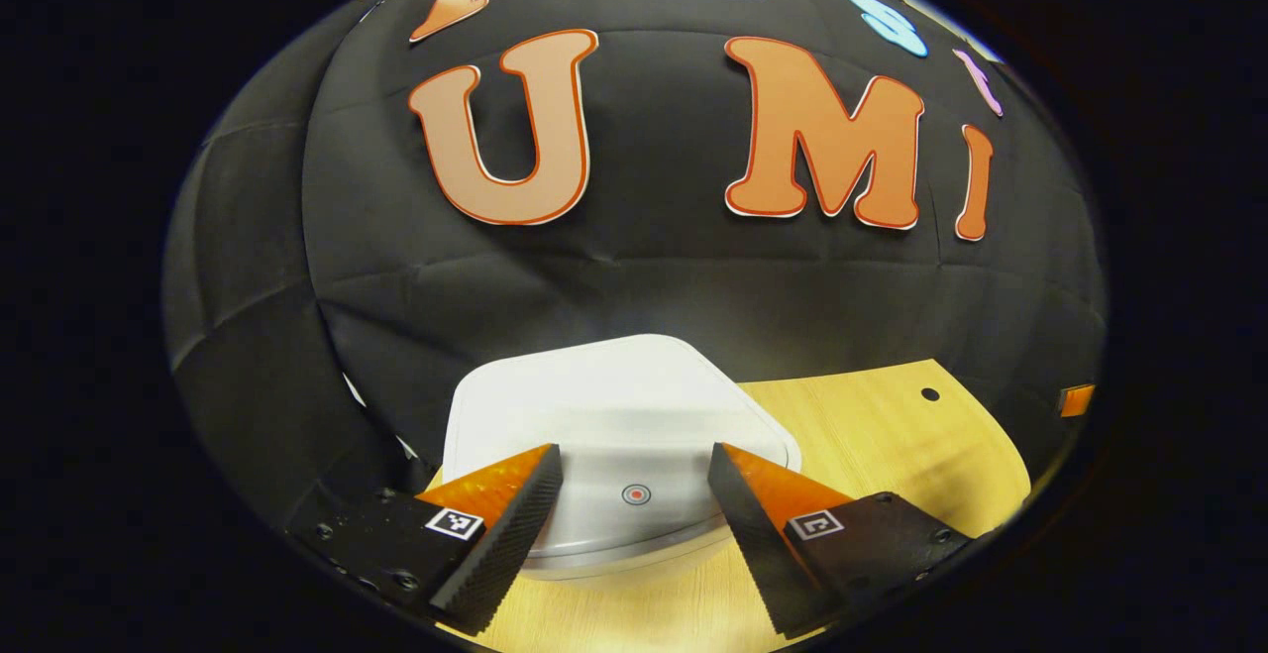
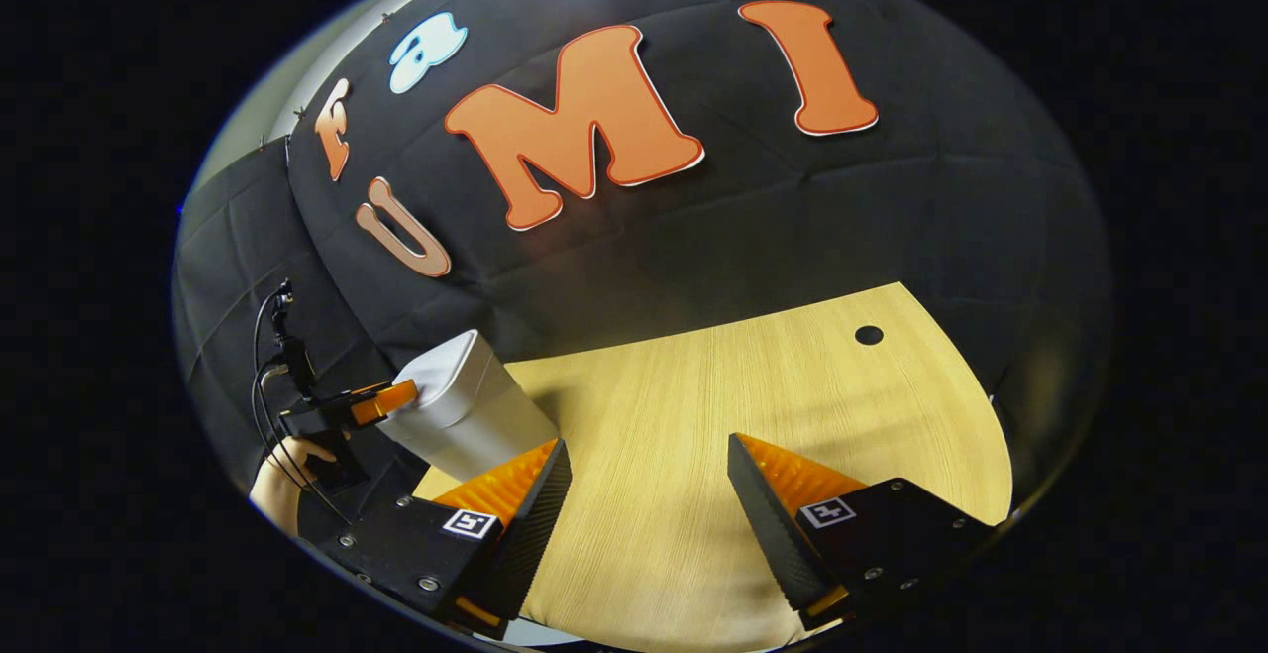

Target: Press the lid of the desktop garbage bin to open it, pick up the crumpled paper on the desktop and throw it into the bin, then pick up the pop can on the desktop and drop it into the bin, and finally close the garbage bin lid.

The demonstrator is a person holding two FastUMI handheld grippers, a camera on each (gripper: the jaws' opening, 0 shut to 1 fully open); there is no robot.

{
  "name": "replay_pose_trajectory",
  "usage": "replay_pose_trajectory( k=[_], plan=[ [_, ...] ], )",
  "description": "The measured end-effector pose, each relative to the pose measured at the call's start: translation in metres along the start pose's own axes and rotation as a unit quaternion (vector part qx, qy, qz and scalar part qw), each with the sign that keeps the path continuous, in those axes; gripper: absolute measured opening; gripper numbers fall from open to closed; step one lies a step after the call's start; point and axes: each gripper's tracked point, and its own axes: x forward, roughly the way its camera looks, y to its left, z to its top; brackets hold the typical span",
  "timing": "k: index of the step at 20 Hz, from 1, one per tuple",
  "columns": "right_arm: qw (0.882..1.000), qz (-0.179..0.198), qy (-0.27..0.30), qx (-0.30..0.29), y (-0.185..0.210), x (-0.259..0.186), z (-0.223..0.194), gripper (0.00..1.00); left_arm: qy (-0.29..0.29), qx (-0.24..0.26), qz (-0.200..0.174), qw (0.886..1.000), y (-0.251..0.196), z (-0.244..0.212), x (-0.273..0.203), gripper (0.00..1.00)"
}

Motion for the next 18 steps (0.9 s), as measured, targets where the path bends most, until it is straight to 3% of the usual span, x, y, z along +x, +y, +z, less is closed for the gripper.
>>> replay_pose_trajectory(
  k=[7, 12, 18],
  plan=[
    [1.0, -0.009, -0.017, 0.004, -0.005, -0.002, 0.015, 0.95, -0.001, -0.027, 0.009, 1.0, -0.001, 0.006, -0.002, 0.95],
    [0.999, -0.013, -0.027, -0.01, 0.002, -0.004, 0.024, 0.95, -0.041, -0.082, -0.03, 0.995, -0.02, 0.048, -0.034, 0.94],
    [0.999, -0.008, -0.041, -0.026, 0.018, -0.006, 0.034, 0.95, -0.111, -0.1, -0.101, 0.984, -0.074, 0.107, -0.077, 0.94]
  ],
)
